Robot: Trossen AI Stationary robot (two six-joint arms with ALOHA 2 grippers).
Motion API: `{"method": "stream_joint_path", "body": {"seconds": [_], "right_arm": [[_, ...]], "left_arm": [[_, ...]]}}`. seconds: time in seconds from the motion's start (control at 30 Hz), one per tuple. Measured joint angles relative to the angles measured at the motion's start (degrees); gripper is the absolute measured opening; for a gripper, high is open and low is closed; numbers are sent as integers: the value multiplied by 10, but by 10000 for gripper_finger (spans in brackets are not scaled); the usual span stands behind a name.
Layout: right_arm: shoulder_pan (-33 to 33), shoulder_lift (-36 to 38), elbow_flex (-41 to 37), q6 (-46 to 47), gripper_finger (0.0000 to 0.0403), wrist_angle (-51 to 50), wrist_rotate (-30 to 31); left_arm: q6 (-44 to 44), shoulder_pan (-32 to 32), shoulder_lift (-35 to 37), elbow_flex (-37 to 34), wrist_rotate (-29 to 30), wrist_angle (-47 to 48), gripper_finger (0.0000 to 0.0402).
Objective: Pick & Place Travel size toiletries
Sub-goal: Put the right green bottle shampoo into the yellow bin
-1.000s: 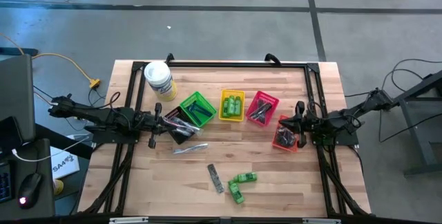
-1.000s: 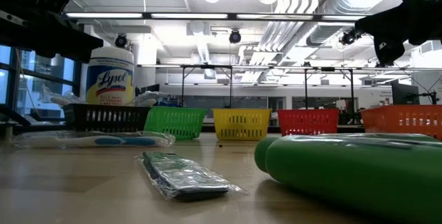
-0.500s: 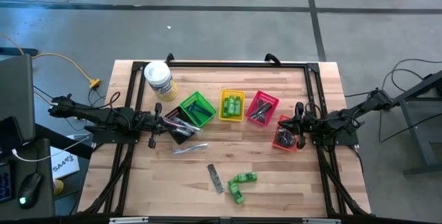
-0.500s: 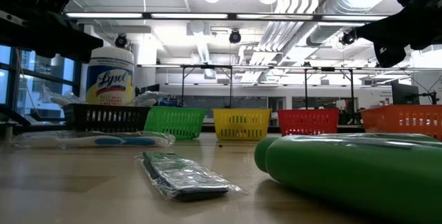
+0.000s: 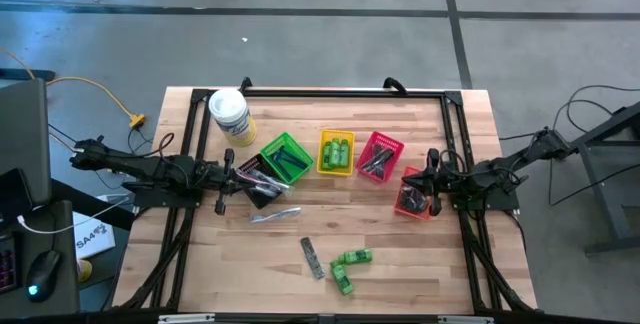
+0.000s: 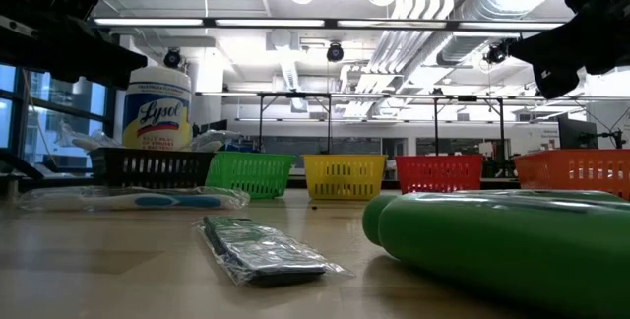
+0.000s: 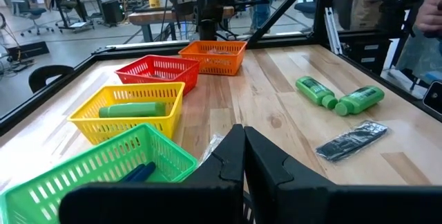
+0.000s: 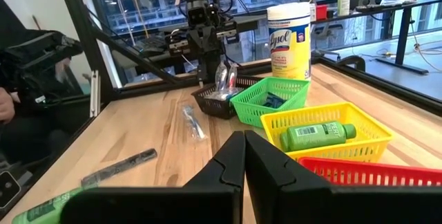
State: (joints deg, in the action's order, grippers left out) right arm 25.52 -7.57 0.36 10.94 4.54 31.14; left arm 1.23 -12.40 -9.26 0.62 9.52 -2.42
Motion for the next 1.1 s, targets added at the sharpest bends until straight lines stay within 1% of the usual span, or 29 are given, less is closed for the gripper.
{"method": "stream_joint_path", "body": {"seconds": [0.37, 1.1], "right_arm": [[0, -19, 0, 15, 2, -2, 0], [0, -46, -1, 13, 3, 3, 6]], "left_arm": [[0, 0, 0, 0, -1, 0, 0], [15, 0, 0, 0, -1, 0, 0]]}}
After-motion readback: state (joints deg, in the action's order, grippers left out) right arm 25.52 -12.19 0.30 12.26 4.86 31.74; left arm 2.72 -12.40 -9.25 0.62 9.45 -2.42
